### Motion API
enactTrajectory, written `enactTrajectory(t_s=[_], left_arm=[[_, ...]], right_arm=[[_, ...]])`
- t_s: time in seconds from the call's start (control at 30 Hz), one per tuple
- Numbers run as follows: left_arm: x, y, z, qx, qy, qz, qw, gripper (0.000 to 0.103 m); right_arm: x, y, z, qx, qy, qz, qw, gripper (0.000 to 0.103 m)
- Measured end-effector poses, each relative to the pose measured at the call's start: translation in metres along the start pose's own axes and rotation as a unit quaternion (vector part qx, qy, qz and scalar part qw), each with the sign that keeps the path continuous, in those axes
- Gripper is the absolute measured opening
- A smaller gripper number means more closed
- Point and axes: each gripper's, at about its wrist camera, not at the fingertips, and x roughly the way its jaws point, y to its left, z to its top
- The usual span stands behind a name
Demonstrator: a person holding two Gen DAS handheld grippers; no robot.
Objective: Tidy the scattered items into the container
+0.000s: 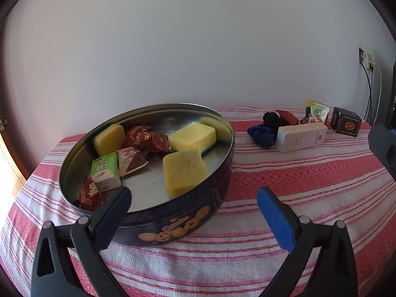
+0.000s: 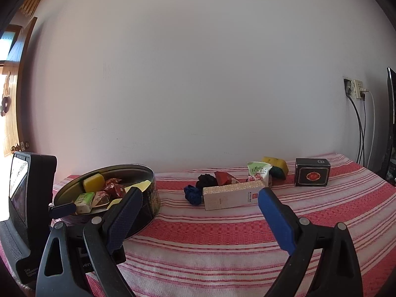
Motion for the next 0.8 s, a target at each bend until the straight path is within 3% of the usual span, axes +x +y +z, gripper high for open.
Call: enactTrajectory(t_s=[0.37,0.57,0.8], left_arm=[[0.002,-0.067,0.007,0.062,0.008,-0.055,0.9965,0.103],[0.020,-0.105,0.016,0.072,0.040,-0.101,0.9915,0.103],[0.049,-0.146,0.036,0.092,0.053,-0.109,0.9883,0.103]], right_arm=[[-0.006,-0.060,0.002,0.033,0.011,-0.049,0.998,0.097],[0.002,-0.104,0.004,0.070,0.022,-0.079,0.994,0.097],[0.007,-0.150,0.004,0.123,0.035,-0.102,0.987,0.096]])
